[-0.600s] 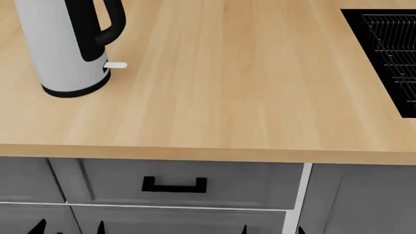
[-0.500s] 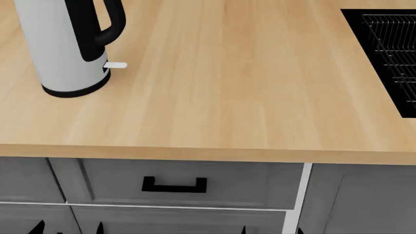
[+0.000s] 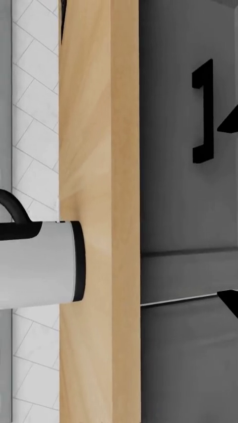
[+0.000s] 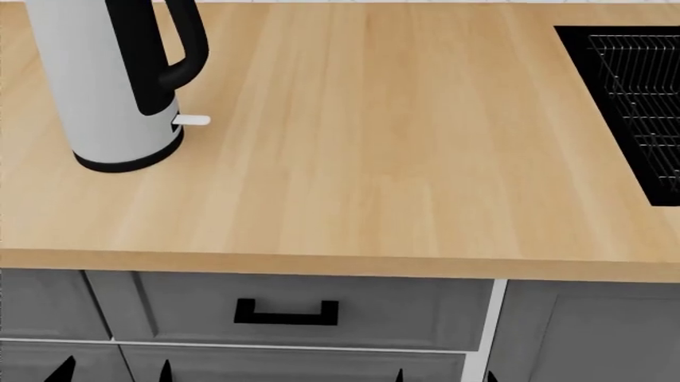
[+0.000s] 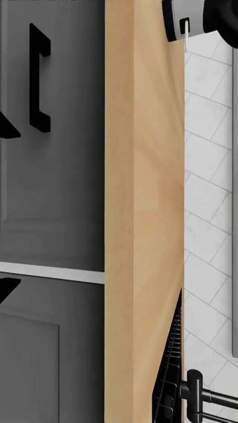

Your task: Close the lid of the electric kettle.

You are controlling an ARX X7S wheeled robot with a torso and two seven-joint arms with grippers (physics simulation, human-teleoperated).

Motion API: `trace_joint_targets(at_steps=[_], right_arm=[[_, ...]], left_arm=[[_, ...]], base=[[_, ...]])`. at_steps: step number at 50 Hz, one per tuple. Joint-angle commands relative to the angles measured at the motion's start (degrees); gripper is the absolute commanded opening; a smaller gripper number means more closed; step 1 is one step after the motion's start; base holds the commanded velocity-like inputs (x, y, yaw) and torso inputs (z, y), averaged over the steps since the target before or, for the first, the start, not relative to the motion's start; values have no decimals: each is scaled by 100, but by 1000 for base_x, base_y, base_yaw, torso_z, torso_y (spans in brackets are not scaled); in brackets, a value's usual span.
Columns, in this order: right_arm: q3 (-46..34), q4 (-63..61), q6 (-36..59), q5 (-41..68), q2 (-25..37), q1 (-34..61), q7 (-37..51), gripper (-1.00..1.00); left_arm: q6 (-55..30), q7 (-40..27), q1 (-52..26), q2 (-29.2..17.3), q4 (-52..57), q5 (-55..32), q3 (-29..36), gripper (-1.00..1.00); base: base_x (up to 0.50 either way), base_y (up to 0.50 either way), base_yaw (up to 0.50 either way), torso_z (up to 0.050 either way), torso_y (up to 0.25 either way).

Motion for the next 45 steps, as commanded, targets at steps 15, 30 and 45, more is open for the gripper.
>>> trace_joint_targets(at_steps=[15,30,45], right_arm=[[-215,9,8,170,183,21,220,100],[-391,3,-149,70,300,3,344,100],[-463,-68,-155,158,359,-9,430,100]], left_arm=[[14,-215,5,-194,81,-210,192,100],[47,-274,23,-281,101,-359,296,100],[57,-365,13,-352,86,-448,370,100]], base=[[0,0,0,48,50],[0,0,0,32,34],[0,500,0,0,0]])
